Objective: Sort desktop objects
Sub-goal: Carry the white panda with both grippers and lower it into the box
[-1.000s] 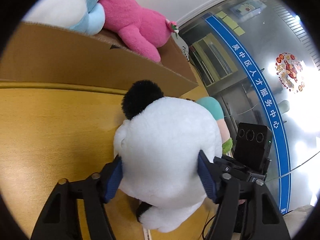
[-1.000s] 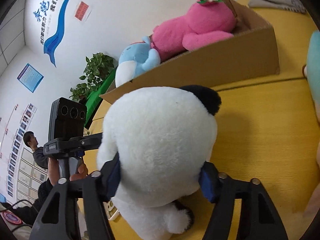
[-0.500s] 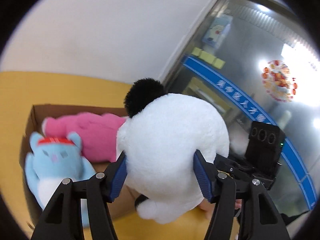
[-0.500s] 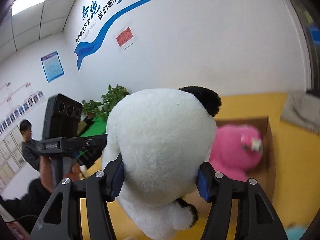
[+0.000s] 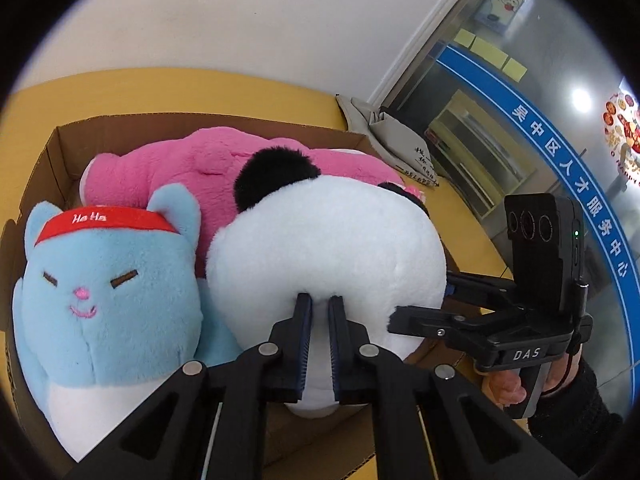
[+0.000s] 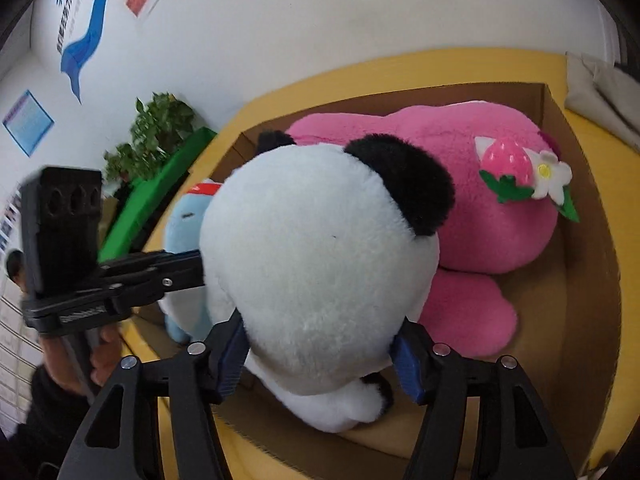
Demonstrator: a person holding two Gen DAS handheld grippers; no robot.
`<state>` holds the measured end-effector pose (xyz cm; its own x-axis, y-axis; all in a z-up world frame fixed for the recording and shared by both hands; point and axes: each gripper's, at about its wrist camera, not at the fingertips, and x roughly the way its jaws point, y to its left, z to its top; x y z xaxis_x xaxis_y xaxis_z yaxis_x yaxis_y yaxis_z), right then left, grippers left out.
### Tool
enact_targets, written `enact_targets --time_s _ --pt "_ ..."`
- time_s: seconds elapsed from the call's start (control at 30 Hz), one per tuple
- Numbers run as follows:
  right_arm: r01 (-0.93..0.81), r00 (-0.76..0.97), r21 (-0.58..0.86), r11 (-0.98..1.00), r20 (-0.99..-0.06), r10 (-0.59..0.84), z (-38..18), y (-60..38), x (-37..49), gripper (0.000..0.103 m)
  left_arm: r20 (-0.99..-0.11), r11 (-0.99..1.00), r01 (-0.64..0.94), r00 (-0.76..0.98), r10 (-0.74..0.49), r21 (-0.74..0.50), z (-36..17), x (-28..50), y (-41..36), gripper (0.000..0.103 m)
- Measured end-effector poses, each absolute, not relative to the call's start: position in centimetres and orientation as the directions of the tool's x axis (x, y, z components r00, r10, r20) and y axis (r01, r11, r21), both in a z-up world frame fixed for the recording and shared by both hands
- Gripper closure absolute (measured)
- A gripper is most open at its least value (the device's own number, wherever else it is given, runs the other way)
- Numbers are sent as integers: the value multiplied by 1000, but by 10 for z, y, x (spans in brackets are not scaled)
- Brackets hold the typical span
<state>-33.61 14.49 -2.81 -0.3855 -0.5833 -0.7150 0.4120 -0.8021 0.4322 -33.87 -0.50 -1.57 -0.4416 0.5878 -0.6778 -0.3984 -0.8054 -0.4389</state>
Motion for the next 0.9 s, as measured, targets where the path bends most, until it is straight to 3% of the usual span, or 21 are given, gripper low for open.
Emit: enact_targets --time_s 0.07,0.23,0.3,0.37,0.43,0.5,0.6,0.77,0.9 --pt "406 -398 469 -784 -681 -614 -27 152 -335 35 -658 -796 -410 -452 602 -446 -8 -333 -7 96" --pt "421 -423 490 -763 -639 -643 -23 160 -327 41 -631 -795 -411 -486 605 -446 5 -330 -14 85" --pt "430 -432 485 -762 -630 -645 -22 161 -324 39 -629 -806 -396 -505 591 -440 6 -330 -17 61" --pt "439 -442 480 -760 -621 -647 -21 163 -320 23 -632 -811 -391 -509 584 -434 4 -333 -16 47" --pt "448 -452 474 -758 -611 -650 -20 164 -317 14 -642 -810 -397 -495 585 -431 1 -339 -13 39" --pt "457 -461 469 -756 -602 -652 -19 165 -313 12 -658 -805 -411 -470 589 -427 -5 -345 -7 24" --pt "447 -468 464 -765 -607 -642 -27 166 -316 16 -665 -789 -458 -442 602 -411 -8 -348 1 25" --pt "427 -441 552 -716 -564 -698 -31 175 -324 41 -659 -738 -511 -374 653 -442 -1 -341 12 39" --pt "363 -337 686 -631 -534 -775 -22 184 -338 43 -654 -753 -492 -401 641 -437 26 -330 10 45"
